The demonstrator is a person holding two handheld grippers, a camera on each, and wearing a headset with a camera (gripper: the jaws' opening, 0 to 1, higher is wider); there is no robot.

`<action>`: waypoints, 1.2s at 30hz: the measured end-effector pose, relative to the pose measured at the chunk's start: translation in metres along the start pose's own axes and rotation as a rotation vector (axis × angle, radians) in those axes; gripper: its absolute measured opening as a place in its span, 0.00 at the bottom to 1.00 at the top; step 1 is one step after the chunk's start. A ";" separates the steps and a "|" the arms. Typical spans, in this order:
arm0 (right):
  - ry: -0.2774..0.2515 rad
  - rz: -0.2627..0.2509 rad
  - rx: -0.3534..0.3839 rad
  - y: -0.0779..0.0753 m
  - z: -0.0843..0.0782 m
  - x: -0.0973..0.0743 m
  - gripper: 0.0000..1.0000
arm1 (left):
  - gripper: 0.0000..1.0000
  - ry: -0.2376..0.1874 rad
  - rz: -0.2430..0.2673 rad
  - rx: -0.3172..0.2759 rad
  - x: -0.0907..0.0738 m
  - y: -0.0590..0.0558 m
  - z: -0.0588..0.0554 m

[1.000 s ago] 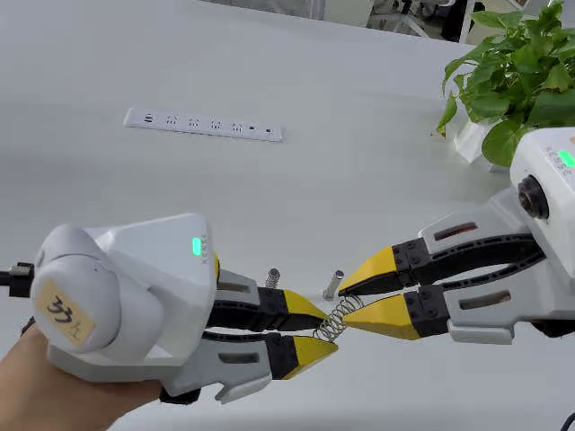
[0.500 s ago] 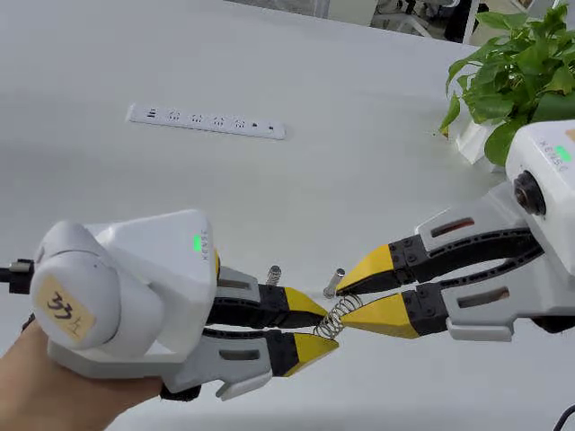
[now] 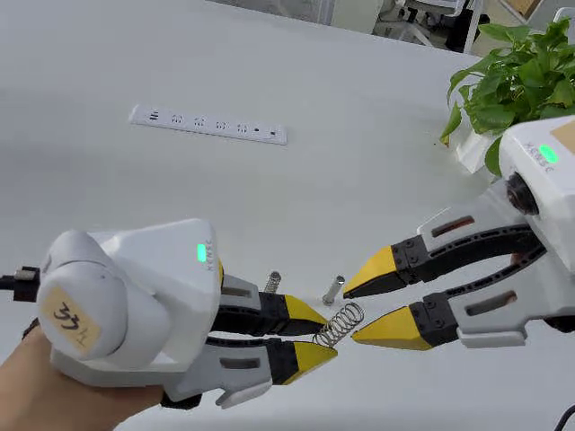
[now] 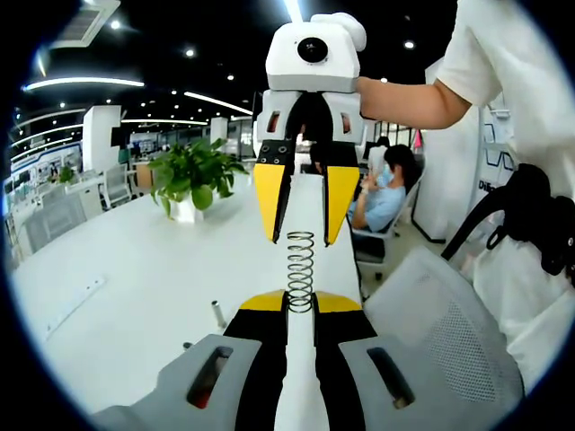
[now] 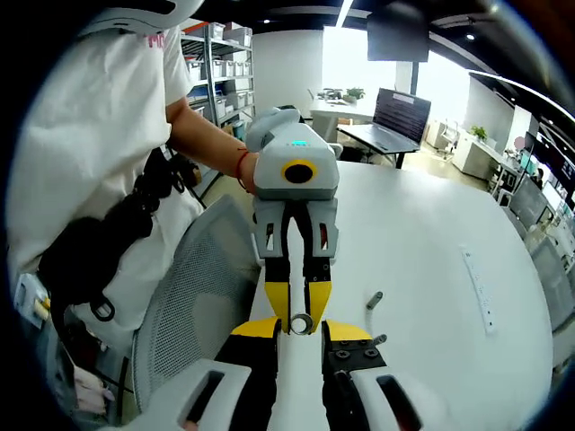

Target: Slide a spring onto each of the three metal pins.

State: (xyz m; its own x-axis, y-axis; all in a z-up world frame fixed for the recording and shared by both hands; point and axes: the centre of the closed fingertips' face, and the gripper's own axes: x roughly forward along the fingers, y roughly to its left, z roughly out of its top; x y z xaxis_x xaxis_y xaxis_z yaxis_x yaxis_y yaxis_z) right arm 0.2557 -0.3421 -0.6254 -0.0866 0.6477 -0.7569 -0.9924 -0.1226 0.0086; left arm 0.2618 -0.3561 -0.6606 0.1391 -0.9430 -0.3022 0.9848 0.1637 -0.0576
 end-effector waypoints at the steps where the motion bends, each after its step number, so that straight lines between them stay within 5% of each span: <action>1: 0.018 0.005 -0.016 -0.001 -0.001 0.000 0.15 | 0.06 0.003 0.000 0.001 0.001 0.000 -0.001; 13: 0.227 0.120 -0.177 0.002 -0.013 0.019 0.13 | 0.06 0.009 0.000 -0.001 0.005 0.000 -0.001; 36: 0.268 0.132 -0.201 -0.001 -0.024 0.021 0.07 | 0.06 0.001 -0.006 -0.013 0.007 0.001 -0.002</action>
State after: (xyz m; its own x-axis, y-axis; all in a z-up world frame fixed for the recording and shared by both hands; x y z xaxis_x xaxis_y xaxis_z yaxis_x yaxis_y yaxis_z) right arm 0.2573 -0.3465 -0.6572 -0.1601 0.3994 -0.9027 -0.9349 -0.3549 0.0088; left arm 0.2632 -0.3620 -0.6646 0.1335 -0.9436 -0.3030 0.9842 0.1622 -0.0715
